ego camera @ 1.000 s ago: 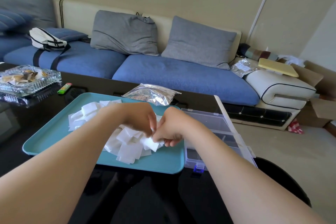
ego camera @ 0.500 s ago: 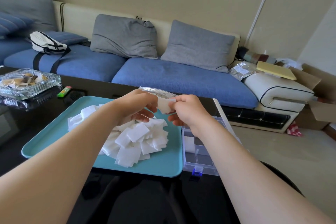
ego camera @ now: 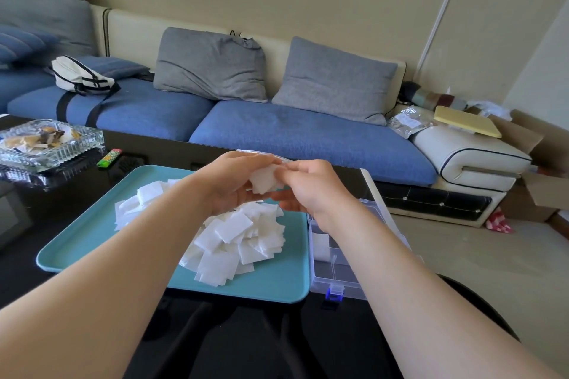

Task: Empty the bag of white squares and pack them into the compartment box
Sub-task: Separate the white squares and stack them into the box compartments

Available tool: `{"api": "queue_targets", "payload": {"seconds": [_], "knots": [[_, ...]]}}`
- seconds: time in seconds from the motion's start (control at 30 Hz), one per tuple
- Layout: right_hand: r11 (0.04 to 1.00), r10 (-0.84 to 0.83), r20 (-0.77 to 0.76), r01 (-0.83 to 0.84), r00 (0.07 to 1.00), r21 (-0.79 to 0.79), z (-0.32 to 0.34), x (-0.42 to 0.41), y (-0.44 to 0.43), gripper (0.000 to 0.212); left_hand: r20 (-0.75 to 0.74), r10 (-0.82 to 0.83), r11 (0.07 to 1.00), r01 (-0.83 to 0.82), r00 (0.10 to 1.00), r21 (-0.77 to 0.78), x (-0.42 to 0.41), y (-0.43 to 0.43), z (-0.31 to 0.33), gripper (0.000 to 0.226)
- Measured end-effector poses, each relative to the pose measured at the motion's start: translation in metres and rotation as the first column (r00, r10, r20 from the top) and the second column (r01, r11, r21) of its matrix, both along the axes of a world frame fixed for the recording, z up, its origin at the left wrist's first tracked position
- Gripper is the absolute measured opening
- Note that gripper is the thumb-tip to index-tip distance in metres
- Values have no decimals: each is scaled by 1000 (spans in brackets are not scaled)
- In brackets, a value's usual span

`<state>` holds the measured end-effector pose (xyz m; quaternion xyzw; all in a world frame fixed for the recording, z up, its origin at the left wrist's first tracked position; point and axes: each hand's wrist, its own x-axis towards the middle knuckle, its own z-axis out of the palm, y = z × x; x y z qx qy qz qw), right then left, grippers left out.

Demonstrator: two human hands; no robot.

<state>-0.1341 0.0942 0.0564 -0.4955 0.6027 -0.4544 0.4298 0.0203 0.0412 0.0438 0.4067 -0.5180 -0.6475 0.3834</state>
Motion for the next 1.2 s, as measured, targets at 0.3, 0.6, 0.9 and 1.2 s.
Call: {"api": "queue_targets", "payload": {"seconds": [0.3, 0.6, 0.9, 1.2], "knots": [[981, -132, -256, 89, 957, -174, -12, -7, -9, 10, -30, -49, 991, 53, 998, 127, 0, 8, 5, 32], [864, -161, -320, -24, 934, -504, -3, -12, -11, 30, 120, -36, 982, 13, 992, 188, 2, 9, 9, 42], [919, 24, -351, -159, 936, -362, -8, -4, -7, 7, 214, -272, 951, 228, 938, 208, 1, 10, 13, 108], [953, 18, -352, -123, 936, -278, -12, 1, -9, 7, 273, -253, 961, 209, 928, 181, -3, 12, 13, 106]]}}
